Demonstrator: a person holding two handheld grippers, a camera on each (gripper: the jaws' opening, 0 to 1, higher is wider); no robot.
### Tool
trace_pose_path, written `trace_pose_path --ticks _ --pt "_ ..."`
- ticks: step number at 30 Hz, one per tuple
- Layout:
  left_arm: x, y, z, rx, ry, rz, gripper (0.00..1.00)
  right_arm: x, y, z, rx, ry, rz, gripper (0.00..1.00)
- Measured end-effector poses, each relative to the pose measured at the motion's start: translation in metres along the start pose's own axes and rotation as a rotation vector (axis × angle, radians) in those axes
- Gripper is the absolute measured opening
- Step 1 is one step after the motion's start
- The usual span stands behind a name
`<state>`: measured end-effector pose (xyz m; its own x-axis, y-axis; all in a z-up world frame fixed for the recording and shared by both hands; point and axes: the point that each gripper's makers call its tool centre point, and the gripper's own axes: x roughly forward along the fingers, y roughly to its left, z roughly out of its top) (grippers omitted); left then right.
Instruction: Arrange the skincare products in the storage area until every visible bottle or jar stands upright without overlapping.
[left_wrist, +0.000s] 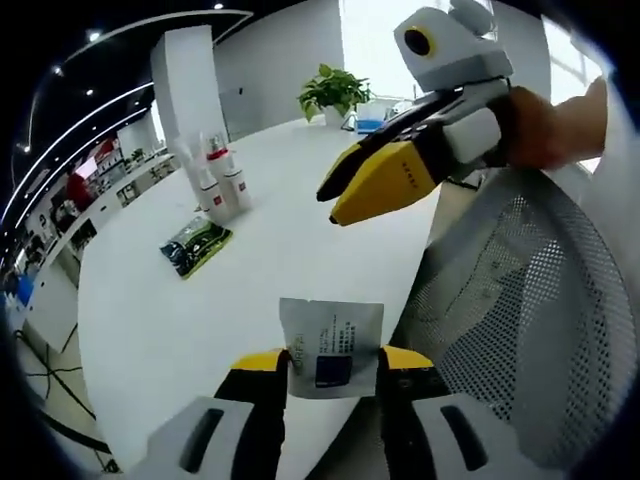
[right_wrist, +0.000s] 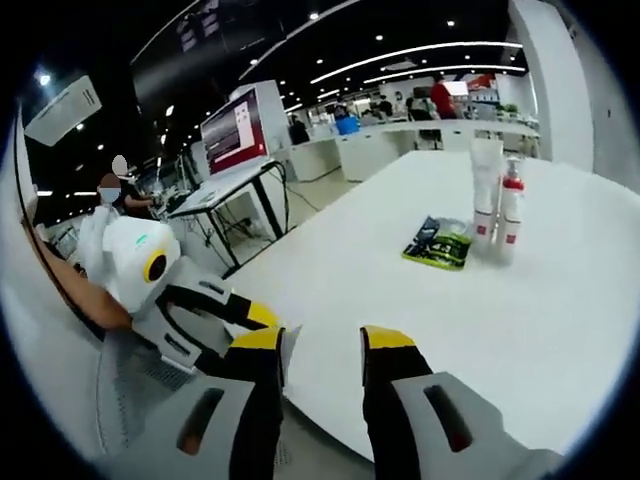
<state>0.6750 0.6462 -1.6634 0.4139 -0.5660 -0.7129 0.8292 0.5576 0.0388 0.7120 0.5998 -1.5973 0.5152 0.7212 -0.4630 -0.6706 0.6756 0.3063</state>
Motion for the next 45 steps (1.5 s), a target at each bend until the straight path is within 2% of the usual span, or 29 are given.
trace_pose_path --ticks 4,5,6,7,8,9,10,13,15,19,23,26,27,33,38,40,41,43,45 --pt "0.0 -0.003 0.001 0.051 0.004 0.006 0.37 0.009 0.016 -0.014 0.028 0.074 0.088 0.3" --pt "0.0 -0.003 0.001 0.058 0.005 0.006 0.37 0.011 0.024 -0.024 0.066 0.126 0.139 0.3" --pt "0.0 -0.004 0.001 0.065 0.004 0.006 0.37 0.012 0.028 -0.03 0.088 0.163 0.16 0.3" --pt "0.001 -0.004 0.002 0.071 0.004 0.007 0.37 0.015 0.03 -0.034 0.094 0.177 0.168 0.3" --pt "0.001 -0.004 0.002 0.076 0.006 0.005 0.37 0.017 0.029 -0.042 0.073 0.215 0.157 0.3" --pt "0.001 -0.004 0.002 0.081 0.006 0.003 0.37 0.018 0.026 -0.044 0.047 0.225 0.138 0.29" --pt "0.001 -0.004 0.003 0.086 0.001 0.002 0.37 0.02 0.027 -0.044 0.018 0.222 0.139 0.27" --pt "-0.001 -0.005 0.007 0.101 -0.015 0.006 0.37 0.022 0.027 -0.041 0.086 0.207 0.137 0.22" --pt "-0.001 -0.006 0.01 0.11 -0.026 -0.001 0.36 0.024 0.026 -0.041 0.092 0.213 0.137 0.21" --pt "0.0 -0.011 0.013 0.127 -0.043 -0.013 0.36 0.026 0.024 -0.042 0.134 0.207 0.132 0.11" --pt "-0.001 -0.015 0.017 0.149 -0.058 -0.024 0.36 0.027 0.021 -0.046 0.139 0.219 0.134 0.11" --pt "0.0 -0.018 0.018 0.164 -0.06 -0.031 0.36 0.026 0.024 -0.047 0.157 0.224 0.157 0.05" --pt "0.0 -0.018 0.018 0.168 -0.062 -0.029 0.37 0.026 0.027 -0.045 0.162 0.218 0.167 0.02" --pt "-0.002 -0.014 0.023 0.168 -0.086 -0.01 0.38 0.024 0.025 -0.039 0.153 0.191 0.157 0.01" --pt "-0.006 -0.005 0.031 0.05 -0.144 0.001 0.4 0.018 0.014 -0.025 0.213 0.118 0.138 0.0" --pt "-0.006 -0.002 0.03 0.007 -0.132 -0.01 0.4 0.016 0.009 -0.023 0.207 0.105 0.117 0.0" --pt "-0.006 -0.002 0.028 -0.008 -0.126 -0.008 0.4 0.016 0.007 -0.018 0.222 0.078 0.11 0.0" --pt "-0.007 0.0 0.03 -0.025 -0.14 -0.012 0.4 0.014 0.004 -0.014 0.237 0.058 0.105 0.0" --pt "-0.008 -0.001 0.032 -0.089 -0.153 -0.031 0.4 0.012 0.002 -0.01 0.247 0.032 0.104 0.0"
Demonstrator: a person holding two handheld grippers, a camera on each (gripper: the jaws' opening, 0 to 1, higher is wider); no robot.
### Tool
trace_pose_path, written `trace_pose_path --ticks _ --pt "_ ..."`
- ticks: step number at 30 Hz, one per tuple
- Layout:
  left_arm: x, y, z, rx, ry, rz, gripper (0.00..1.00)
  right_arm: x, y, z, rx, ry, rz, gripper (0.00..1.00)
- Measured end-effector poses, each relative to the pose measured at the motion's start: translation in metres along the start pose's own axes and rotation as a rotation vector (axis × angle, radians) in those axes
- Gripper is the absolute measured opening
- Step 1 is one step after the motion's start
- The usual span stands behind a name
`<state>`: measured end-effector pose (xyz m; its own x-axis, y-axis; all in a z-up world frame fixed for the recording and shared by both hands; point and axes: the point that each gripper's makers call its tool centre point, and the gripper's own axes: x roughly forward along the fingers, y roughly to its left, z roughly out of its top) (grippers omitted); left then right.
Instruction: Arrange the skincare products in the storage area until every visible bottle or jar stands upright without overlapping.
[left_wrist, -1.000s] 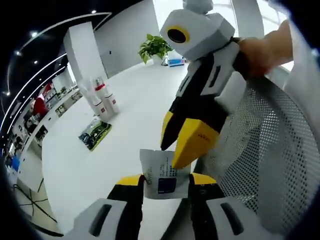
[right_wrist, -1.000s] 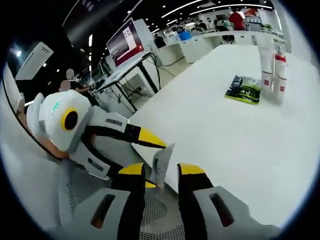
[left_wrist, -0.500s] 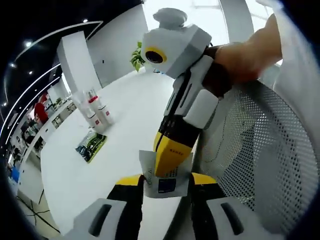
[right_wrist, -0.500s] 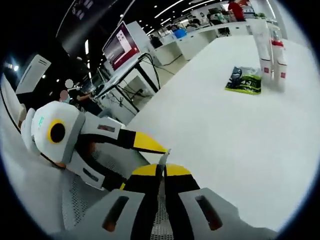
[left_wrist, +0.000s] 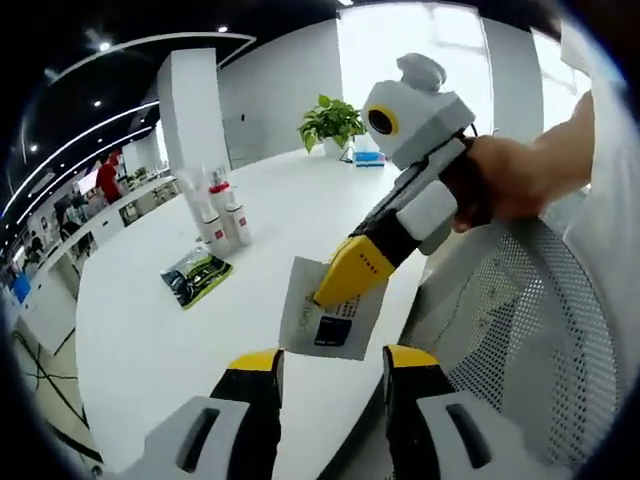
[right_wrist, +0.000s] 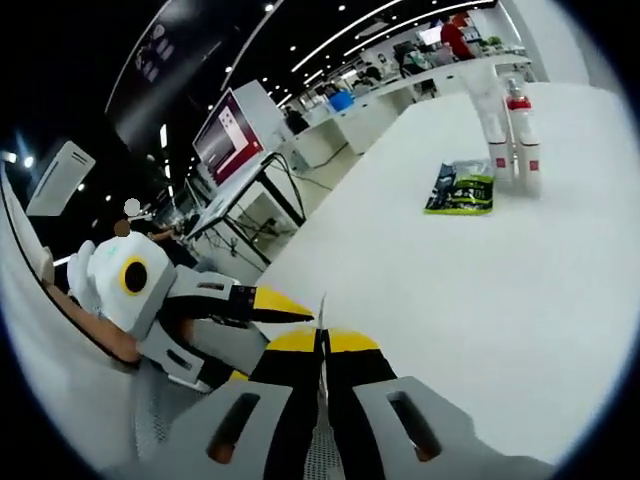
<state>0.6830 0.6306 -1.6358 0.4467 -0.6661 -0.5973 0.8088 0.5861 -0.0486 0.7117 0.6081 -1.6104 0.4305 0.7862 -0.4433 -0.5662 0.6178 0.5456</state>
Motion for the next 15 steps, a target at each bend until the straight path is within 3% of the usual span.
trace_pose_path --ticks 3,6,12,15 --pt "0.0 -0.001 0.004 -0.102 -0.031 -0.041 0.4 -0.004 0.004 0.009 0.02 -0.051 0.027 0.0" --pt "-0.003 -0.006 0.016 -0.233 -0.09 -0.101 0.39 -0.01 0.009 0.026 0.042 -0.143 0.064 0.0" --pt "-0.009 -0.008 0.029 -0.411 -0.165 -0.184 0.38 -0.02 0.015 0.038 0.154 -0.209 0.153 0.0" --pt "-0.015 -0.005 0.037 -0.522 -0.214 -0.231 0.3 -0.024 0.021 0.043 0.21 -0.237 0.209 0.0"
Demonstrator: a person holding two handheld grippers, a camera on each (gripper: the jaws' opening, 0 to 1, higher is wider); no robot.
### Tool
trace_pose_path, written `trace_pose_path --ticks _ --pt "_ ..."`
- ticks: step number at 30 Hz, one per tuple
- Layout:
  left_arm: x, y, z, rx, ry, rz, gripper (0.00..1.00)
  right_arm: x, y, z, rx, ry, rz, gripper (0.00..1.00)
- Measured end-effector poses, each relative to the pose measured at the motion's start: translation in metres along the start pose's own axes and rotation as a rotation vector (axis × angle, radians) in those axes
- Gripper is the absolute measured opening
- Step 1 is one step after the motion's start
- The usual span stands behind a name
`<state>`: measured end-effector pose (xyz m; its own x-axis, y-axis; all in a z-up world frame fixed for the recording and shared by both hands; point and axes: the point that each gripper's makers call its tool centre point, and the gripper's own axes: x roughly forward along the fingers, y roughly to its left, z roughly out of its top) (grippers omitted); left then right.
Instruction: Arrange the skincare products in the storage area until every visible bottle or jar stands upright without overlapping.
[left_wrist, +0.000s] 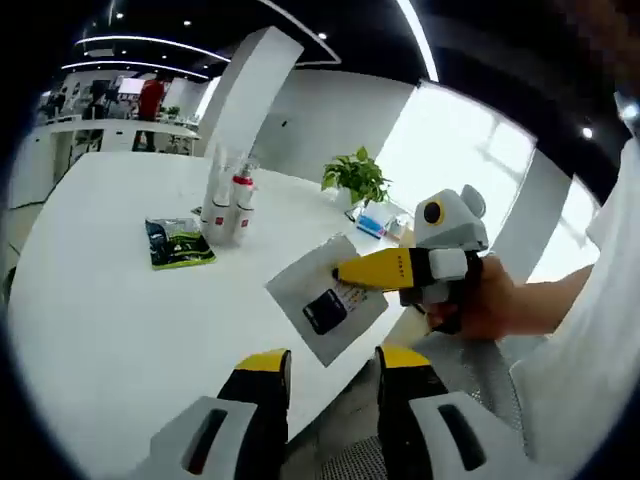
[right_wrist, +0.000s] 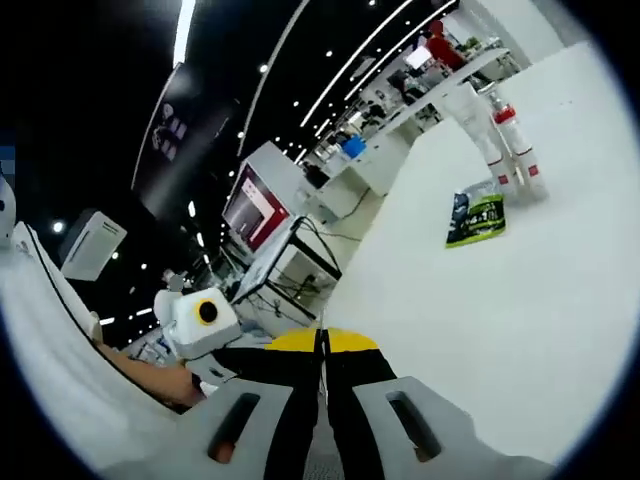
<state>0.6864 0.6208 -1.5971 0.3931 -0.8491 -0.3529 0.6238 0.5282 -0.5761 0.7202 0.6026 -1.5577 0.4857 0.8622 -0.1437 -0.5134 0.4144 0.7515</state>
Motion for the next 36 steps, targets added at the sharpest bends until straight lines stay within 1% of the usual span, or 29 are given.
trace_pose_path --ticks 3,5,6,7,8,10,12,15,16,18,19,20,22,23,25,27,29,30,33,36 --pt "-0.004 -0.001 0.006 -0.055 -0.034 -0.027 0.24 -0.001 0.003 0.002 0.032 -0.009 0.028 0.0" --pt "-0.005 -0.002 0.008 -0.062 -0.044 -0.041 0.24 0.0 0.01 0.002 0.042 -0.013 0.064 0.0" --pt "-0.005 -0.004 0.008 -0.066 -0.043 -0.048 0.23 0.001 0.011 0.003 0.035 -0.016 0.074 0.0" --pt "-0.005 -0.007 0.007 -0.07 -0.044 -0.061 0.23 0.001 0.013 0.002 0.033 -0.014 0.079 0.0" --pt "-0.005 -0.009 0.007 -0.069 -0.042 -0.069 0.22 0.003 0.014 -0.002 0.035 0.004 0.085 0.0" --pt "-0.005 -0.012 0.006 -0.076 -0.038 -0.085 0.19 0.005 0.015 -0.007 0.035 0.025 0.089 0.0" --pt "-0.006 -0.011 0.005 -0.089 -0.032 -0.086 0.16 0.005 0.016 -0.007 0.026 0.025 0.089 0.0" --pt "-0.009 -0.011 0.006 -0.156 -0.037 -0.106 0.1 0.004 0.013 -0.008 0.03 0.026 0.077 0.0" --pt "-0.009 -0.011 0.005 -0.158 -0.036 -0.112 0.08 0.004 0.012 -0.008 0.027 0.028 0.072 0.0" --pt "-0.01 -0.012 0.006 -0.161 -0.033 -0.121 0.04 0.005 0.011 -0.01 0.009 0.039 0.058 0.01" --pt "-0.011 -0.012 0.005 -0.167 -0.032 -0.126 0.02 0.006 0.011 -0.011 -0.024 0.042 0.05 0.01" --pt "-0.011 -0.012 0.005 -0.17 -0.03 -0.127 0.02 0.007 0.011 -0.012 -0.034 0.045 0.043 0.01" --pt "-0.012 -0.007 0.005 -0.171 -0.037 -0.114 0.0 0.008 0.012 -0.014 -0.061 0.055 0.038 0.05" --pt "-0.014 -0.007 0.007 -0.182 -0.046 -0.117 0.0 0.009 0.012 -0.015 -0.076 0.059 0.036 0.08" --pt "-0.015 -0.007 0.009 -0.205 -0.055 -0.127 0.0 0.01 0.011 -0.017 -0.133 0.067 0.027 0.12" --pt "-0.015 -0.008 0.009 -0.21 -0.053 -0.132 0.0 0.011 0.01 -0.023 -0.165 0.097 0.009 0.15" --pt "-0.015 -0.009 0.008 -0.212 -0.048 -0.139 0.0 0.013 0.009 -0.025 -0.194 0.107 0.001 0.16" --pt "-0.015 -0.009 0.008 -0.212 -0.048 -0.139 0.0 0.012 0.009 -0.025 -0.205 0.108 0.001 0.16" --pt "-0.015 -0.009 0.008 -0.212 -0.046 -0.143 0.0 0.011 0.007 -0.025 -0.199 0.109 -0.001 0.14" --pt "-0.016 -0.01 0.006 -0.2 -0.04 -0.139 0.0 0.009 0.012 -0.024 -0.218 0.106 0.007 0.07"
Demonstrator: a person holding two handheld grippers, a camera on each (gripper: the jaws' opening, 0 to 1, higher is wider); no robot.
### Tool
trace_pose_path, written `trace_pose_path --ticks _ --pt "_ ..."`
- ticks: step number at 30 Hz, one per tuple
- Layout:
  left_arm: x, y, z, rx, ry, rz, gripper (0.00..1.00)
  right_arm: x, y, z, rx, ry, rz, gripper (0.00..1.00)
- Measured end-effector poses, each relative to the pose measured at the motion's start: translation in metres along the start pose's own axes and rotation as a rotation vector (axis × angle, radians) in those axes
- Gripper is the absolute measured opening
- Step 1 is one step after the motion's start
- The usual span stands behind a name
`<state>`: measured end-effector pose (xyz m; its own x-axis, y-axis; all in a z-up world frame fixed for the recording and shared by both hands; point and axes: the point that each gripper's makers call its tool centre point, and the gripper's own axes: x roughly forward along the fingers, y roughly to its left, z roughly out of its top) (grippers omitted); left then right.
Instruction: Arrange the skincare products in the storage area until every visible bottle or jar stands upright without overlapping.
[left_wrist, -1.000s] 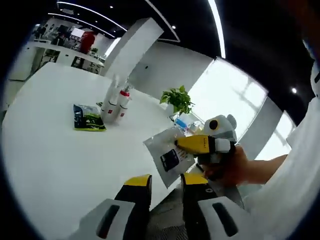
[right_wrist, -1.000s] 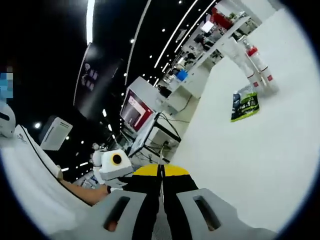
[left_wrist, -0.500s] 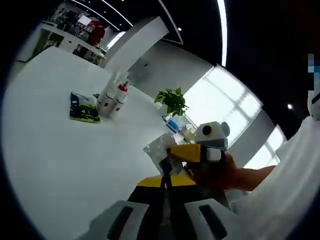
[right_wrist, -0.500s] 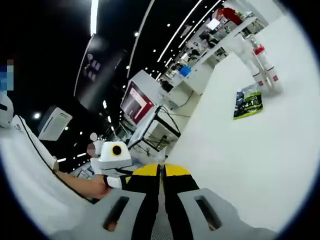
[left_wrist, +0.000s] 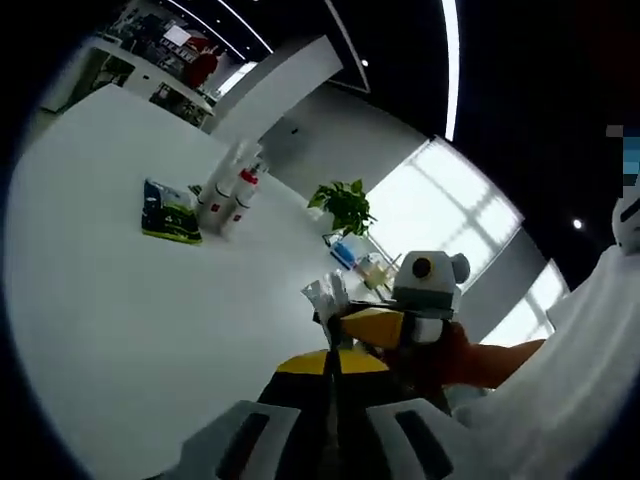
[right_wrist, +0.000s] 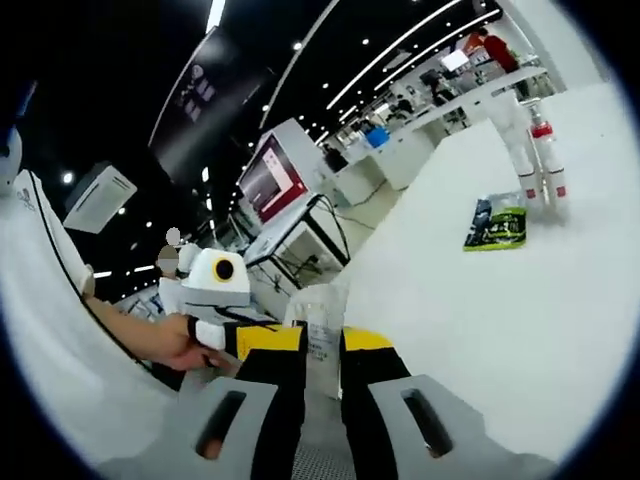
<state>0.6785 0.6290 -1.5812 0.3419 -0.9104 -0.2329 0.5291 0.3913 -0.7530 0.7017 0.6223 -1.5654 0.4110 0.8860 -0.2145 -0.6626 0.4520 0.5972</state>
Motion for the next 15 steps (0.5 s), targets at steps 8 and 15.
trace_pose_path --ticks 8,15 --pt "-0.002 -0.0006 -0.0012 0.007 0.004 -0.005 0.0 0.0021 -0.0024 -0.0029 -0.018 0.014 -0.022 0.06" --pt "-0.0029 -0.0026 -0.0021 0.008 0.006 -0.015 0.0 0.0019 -0.0045 -0.003 -0.028 0.013 -0.037 0.08"
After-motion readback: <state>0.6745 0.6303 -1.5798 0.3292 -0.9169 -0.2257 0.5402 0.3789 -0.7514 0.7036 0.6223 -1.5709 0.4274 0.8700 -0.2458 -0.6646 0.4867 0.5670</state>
